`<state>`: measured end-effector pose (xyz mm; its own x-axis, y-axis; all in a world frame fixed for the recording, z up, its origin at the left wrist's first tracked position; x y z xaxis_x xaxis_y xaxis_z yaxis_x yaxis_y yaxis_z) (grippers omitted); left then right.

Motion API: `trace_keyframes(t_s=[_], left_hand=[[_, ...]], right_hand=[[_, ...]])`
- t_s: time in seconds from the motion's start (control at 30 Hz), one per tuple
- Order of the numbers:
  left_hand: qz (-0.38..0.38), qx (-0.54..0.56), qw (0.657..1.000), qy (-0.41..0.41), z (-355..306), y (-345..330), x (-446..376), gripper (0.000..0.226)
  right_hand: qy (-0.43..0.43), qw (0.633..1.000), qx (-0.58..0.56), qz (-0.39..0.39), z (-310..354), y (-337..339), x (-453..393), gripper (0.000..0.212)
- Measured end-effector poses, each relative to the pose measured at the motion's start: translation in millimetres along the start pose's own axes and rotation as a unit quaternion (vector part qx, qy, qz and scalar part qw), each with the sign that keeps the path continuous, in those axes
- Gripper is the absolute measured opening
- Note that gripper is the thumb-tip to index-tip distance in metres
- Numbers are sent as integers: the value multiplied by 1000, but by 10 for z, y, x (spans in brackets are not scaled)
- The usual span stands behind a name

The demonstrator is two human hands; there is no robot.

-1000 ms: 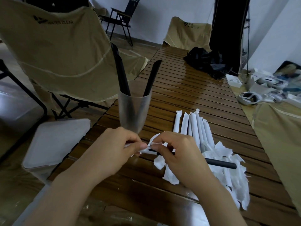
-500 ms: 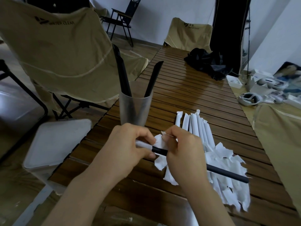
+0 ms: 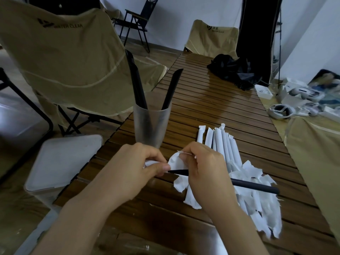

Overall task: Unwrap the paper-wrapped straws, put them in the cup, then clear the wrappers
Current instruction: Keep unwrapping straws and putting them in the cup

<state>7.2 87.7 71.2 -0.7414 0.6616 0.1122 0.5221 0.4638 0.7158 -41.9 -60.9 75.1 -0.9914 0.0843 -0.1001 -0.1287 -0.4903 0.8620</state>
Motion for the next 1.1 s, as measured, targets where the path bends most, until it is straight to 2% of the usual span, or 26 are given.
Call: trace_keyframes(t_s=[0.17, 0.23, 0.5, 0.63, 0.8, 1.1], left_hand=[[-24, -2, 1000, -8, -40, 13, -15, 8], [-26, -4, 1000, -11, -38, 12, -16, 9], [-10, 5, 1000, -15, -109, 26, -10, 13], [11, -6, 1000, 5, -40, 6, -15, 11], [5, -44, 997, 62, 158, 46, -32, 8], [4, -13, 999, 33, 173, 28, -30, 16]], right_hand=[[-88, 995, -45, -24, -115, 5, -33, 11], [-96, 993, -54, -48, -145, 5, -30, 9], [-152, 985, -47, -64, -296, -20, -39, 13], [-157, 986, -50, -23, -311, -76, -63, 19], [-136, 988, -44, 60, -292, -123, -74, 39], [33, 994, -32, 98, -95, -11, -19, 20]])
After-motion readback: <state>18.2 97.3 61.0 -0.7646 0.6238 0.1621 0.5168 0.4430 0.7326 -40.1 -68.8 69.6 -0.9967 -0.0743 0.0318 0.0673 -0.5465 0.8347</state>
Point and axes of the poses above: each hand's wrist, its own x-axis away from the middle knuckle, its own y-axis out of the back of the hand, z = x × y, the point moved 3 cm from there along -x, towards the middle knuckle, and after that the axes turned 13 degrees about z, right-handed, at the moved point
